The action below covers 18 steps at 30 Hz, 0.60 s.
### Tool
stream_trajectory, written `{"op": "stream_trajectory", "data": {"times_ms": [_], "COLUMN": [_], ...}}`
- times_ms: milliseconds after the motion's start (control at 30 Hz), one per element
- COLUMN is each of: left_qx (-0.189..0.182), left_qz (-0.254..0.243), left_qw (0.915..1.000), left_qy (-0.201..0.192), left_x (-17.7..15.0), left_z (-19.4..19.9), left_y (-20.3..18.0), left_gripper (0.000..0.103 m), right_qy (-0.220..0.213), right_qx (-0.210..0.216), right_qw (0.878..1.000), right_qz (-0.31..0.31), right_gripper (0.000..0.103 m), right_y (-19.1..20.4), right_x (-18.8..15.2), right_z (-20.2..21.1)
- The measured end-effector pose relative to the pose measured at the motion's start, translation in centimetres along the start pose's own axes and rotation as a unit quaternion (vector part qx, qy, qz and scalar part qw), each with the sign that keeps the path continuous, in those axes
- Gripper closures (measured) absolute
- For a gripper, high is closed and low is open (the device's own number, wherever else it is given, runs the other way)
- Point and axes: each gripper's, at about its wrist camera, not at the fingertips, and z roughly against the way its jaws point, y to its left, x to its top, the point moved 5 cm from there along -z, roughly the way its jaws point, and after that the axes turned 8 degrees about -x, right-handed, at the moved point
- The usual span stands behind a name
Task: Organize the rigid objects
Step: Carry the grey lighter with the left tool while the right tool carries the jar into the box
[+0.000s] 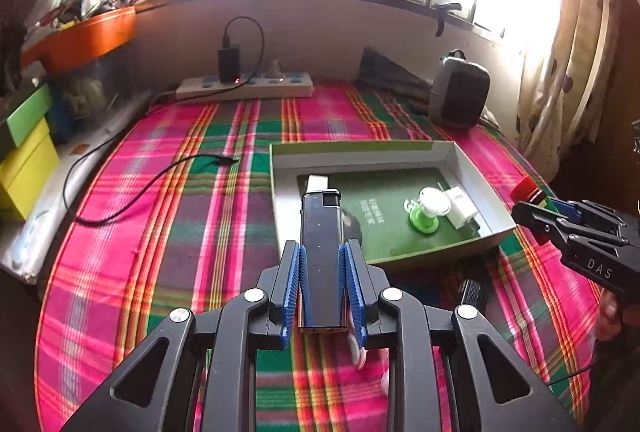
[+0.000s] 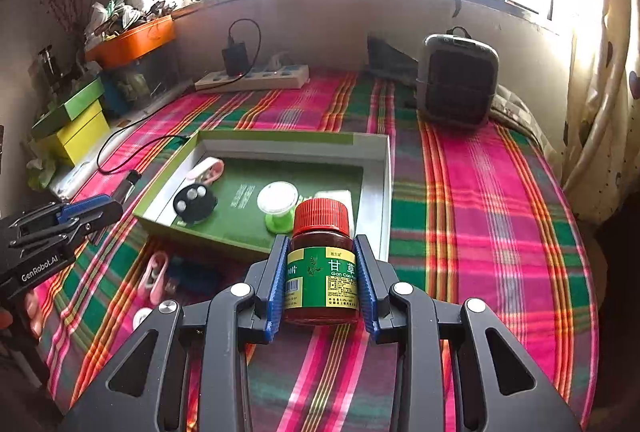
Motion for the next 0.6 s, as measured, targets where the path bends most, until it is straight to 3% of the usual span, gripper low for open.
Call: {"op": "stream_trajectory", "data": {"times_ms": [600], "left_qx": [-0.026], "left_qz": [-0.01], "left_qw": [0.9993], "left_qy": [0.024], "left_x": [3.0], "left_z": [-4.9], "left_y": [-2.1], "left_gripper": [0.081], "right_qy": [0.022], "right_qx": [0.018], "right_qw": [1.0], "right_qz": [-0.006], "right_gripper": [0.07], "right_y": [-1.6], "right_x": [4.1], "right_z": [-4.7]}}
